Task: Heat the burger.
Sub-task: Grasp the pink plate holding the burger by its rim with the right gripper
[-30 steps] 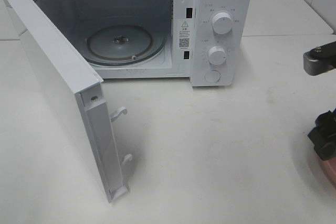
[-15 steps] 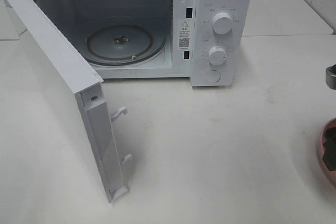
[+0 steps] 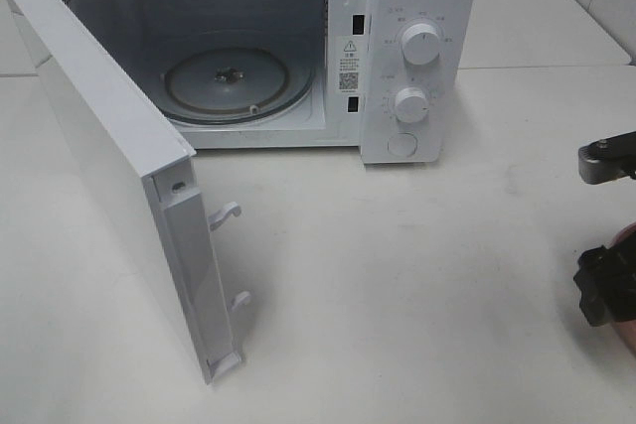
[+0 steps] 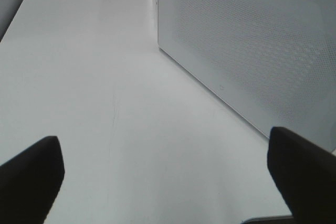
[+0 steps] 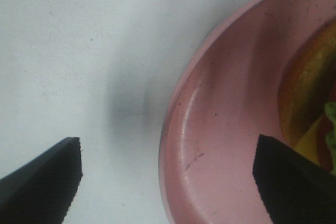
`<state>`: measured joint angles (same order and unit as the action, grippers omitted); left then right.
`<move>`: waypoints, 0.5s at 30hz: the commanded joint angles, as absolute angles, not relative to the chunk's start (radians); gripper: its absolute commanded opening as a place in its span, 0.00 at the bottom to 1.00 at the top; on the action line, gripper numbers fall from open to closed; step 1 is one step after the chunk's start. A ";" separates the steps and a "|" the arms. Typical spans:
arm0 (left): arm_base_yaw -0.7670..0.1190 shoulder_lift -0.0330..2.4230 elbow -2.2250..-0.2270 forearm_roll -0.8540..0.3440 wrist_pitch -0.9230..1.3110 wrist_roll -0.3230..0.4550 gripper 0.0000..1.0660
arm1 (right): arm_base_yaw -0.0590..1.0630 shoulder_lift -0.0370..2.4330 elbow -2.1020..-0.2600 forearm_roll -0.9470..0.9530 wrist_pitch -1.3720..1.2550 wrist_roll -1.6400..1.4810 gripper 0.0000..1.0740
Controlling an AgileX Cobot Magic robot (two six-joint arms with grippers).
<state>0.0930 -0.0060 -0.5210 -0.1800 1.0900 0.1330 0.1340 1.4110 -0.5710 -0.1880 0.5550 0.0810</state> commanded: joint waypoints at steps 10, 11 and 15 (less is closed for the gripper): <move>0.093 -0.023 -0.519 -0.181 1.075 0.127 0.92 | 0.129 1.570 -0.568 -0.260 0.431 0.134 0.77; 0.093 -0.023 -0.519 -0.181 1.075 0.127 0.92 | 0.129 1.581 -0.568 -0.269 0.425 0.136 0.77; 0.093 -0.023 -0.519 -0.181 1.075 0.127 0.92 | 0.129 1.622 -0.568 -0.298 0.399 0.137 0.76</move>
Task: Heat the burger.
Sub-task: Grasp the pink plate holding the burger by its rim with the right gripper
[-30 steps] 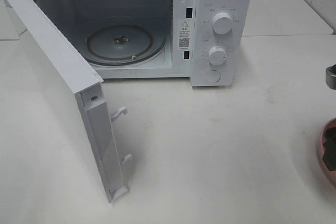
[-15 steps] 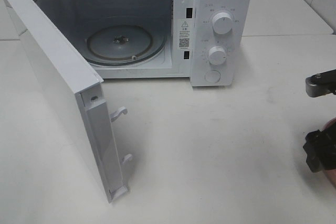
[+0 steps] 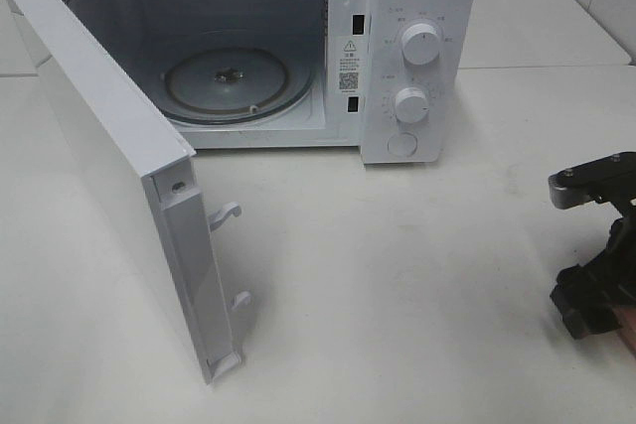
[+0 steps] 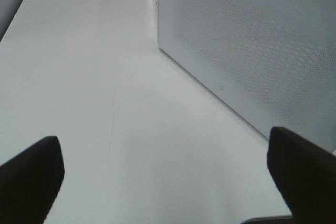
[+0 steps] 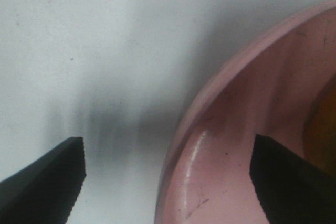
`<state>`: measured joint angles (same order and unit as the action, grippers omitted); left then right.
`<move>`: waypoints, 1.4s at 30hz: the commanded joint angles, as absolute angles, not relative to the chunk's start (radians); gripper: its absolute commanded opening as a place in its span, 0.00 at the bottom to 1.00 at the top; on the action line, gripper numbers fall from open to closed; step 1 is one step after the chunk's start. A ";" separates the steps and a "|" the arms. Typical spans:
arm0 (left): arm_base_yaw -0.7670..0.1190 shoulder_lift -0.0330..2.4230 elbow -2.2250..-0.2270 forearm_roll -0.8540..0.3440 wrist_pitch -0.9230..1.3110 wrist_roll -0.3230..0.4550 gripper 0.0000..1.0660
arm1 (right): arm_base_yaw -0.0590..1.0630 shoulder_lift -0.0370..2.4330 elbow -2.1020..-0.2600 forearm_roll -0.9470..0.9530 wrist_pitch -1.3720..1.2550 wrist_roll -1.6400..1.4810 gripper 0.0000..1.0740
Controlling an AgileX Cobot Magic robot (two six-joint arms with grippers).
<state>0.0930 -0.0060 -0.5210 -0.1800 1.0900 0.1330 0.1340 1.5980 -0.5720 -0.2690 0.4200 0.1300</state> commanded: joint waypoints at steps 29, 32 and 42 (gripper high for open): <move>0.093 -0.023 -0.519 -0.181 1.075 0.127 0.92 | 0.132 1.660 -0.599 -0.333 0.478 0.207 0.00; 0.093 -0.023 -0.519 -0.181 1.075 0.127 0.92 | 0.132 1.660 -0.610 -0.361 0.527 0.258 0.00; 0.093 -0.023 -0.519 -0.181 1.075 0.127 0.92 | 0.205 1.660 -0.630 -0.404 0.626 0.314 0.00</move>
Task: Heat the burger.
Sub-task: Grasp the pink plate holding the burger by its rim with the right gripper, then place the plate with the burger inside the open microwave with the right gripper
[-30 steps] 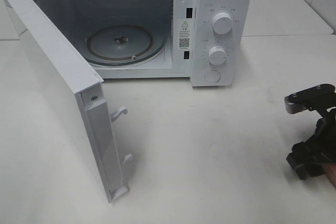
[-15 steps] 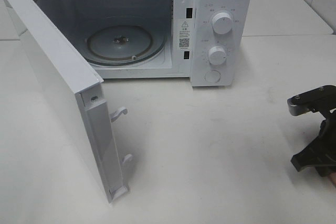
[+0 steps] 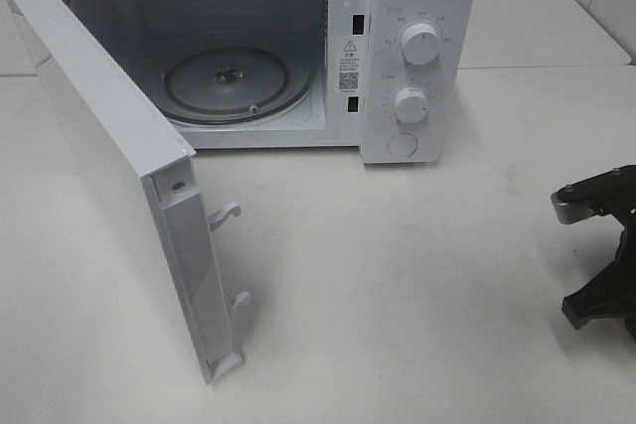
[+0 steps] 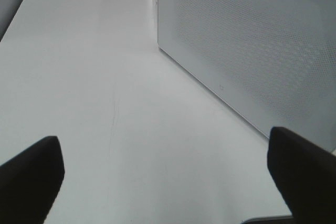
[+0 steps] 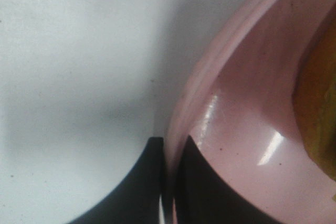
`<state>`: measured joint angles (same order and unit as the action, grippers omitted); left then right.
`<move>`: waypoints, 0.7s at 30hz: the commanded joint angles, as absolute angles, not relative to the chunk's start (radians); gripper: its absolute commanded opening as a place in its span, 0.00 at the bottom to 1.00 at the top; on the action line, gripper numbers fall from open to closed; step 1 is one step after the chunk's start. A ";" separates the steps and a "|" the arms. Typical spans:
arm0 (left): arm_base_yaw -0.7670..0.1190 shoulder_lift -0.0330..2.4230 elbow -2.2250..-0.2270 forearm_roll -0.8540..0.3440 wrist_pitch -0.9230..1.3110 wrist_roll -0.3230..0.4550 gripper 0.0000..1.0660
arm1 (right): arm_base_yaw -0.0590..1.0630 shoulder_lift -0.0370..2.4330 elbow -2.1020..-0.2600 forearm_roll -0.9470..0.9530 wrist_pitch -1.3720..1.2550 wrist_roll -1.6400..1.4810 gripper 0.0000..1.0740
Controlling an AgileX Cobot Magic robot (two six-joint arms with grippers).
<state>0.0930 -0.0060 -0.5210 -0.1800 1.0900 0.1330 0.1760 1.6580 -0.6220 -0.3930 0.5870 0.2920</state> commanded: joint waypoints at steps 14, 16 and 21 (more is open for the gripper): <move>0.093 -0.023 -0.519 -0.181 1.075 0.127 0.92 | 0.328 1.660 -0.630 -0.489 0.757 0.407 0.00; 0.093 -0.023 -0.519 -0.181 1.075 0.127 0.92 | 0.334 1.660 -0.630 -0.493 0.773 0.407 0.00; 0.093 -0.023 -0.519 -0.181 1.075 0.127 0.92 | 0.363 1.647 -0.630 -0.516 0.802 0.422 0.00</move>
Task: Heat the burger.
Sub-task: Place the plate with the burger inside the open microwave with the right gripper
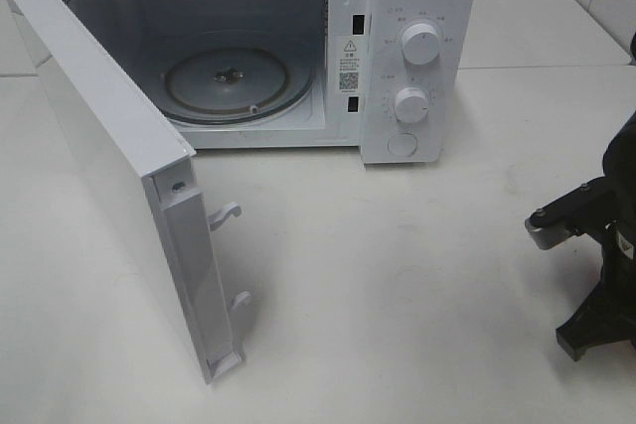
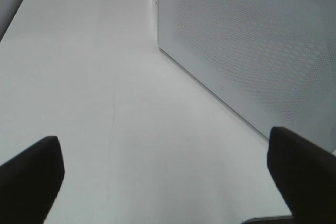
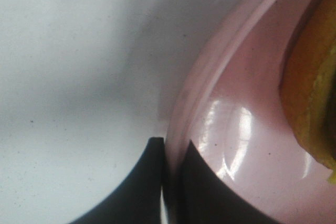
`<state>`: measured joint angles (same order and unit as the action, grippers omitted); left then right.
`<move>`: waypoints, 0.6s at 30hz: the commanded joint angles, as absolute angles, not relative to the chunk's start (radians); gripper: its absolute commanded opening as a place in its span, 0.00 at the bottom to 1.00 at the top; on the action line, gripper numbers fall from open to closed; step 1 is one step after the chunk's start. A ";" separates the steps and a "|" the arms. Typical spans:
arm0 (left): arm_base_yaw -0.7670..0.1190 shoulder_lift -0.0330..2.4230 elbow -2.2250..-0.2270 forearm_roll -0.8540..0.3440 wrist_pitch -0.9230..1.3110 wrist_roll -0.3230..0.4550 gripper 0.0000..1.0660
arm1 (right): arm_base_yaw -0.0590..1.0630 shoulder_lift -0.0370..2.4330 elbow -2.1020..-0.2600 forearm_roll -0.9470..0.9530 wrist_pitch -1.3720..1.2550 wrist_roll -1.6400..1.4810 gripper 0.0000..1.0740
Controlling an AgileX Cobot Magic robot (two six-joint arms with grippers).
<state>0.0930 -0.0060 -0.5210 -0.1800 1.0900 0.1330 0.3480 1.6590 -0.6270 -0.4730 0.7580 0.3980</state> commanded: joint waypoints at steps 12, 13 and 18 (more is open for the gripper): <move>0.093 -0.023 -0.519 -0.181 1.075 0.127 0.92 | 0.365 1.464 -0.630 -0.562 0.884 0.434 0.00; 0.093 -0.023 -0.519 -0.181 1.075 0.127 0.92 | 0.365 1.436 -0.630 -0.560 0.887 0.434 0.00; 0.093 -0.023 -0.519 -0.181 1.075 0.127 0.92 | 0.405 1.389 -0.630 -0.570 0.923 0.427 0.00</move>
